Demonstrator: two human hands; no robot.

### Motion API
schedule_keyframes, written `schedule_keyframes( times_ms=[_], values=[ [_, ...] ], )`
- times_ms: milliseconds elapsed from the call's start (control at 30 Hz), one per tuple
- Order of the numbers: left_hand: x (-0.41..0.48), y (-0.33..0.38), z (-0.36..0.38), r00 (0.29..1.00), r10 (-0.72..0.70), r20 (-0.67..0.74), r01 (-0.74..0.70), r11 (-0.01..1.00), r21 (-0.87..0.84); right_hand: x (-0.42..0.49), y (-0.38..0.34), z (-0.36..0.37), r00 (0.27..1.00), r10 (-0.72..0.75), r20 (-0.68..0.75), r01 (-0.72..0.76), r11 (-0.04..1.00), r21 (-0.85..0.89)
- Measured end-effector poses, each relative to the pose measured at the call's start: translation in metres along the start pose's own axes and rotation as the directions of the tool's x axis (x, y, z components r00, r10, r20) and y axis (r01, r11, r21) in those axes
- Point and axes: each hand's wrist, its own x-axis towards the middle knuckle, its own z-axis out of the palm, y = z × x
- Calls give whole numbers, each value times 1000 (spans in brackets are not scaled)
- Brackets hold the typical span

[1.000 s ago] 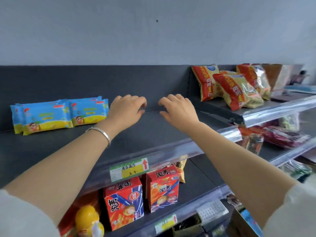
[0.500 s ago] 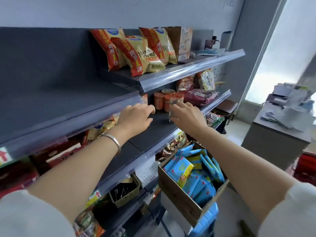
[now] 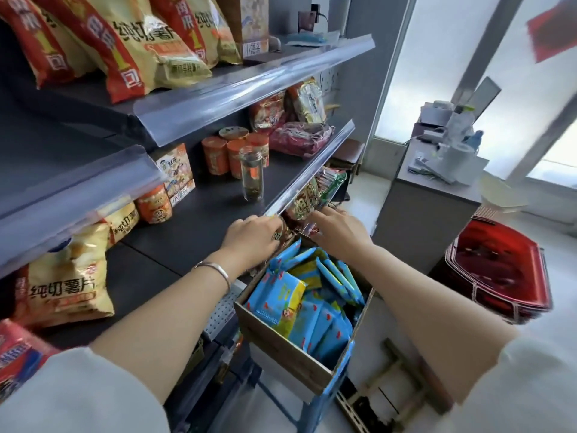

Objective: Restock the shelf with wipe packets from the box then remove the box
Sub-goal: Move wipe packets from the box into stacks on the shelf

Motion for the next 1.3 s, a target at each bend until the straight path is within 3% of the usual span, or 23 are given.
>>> schedule_keyframes(
  times_ms=[333,633,833,1067,1300],
  values=[
    [32,-5,76,980,-25,195,36,998,-53,3,43,64,970,165,179,-157,986,-58],
    [29,4,151,924,-180,337,208,977,-51,13,65,120,929,187,321,-160,981,-109],
    [20,8,186,911,-269,312,293,956,-30,17,68,149,927,161,339,-75,965,-253],
    [18,12,199,888,-352,298,407,901,-148,21,64,165,933,141,332,-9,929,-369],
    [21,9,204,808,-486,333,563,804,-193,27,58,168,919,177,353,-26,919,-394]
  ],
)
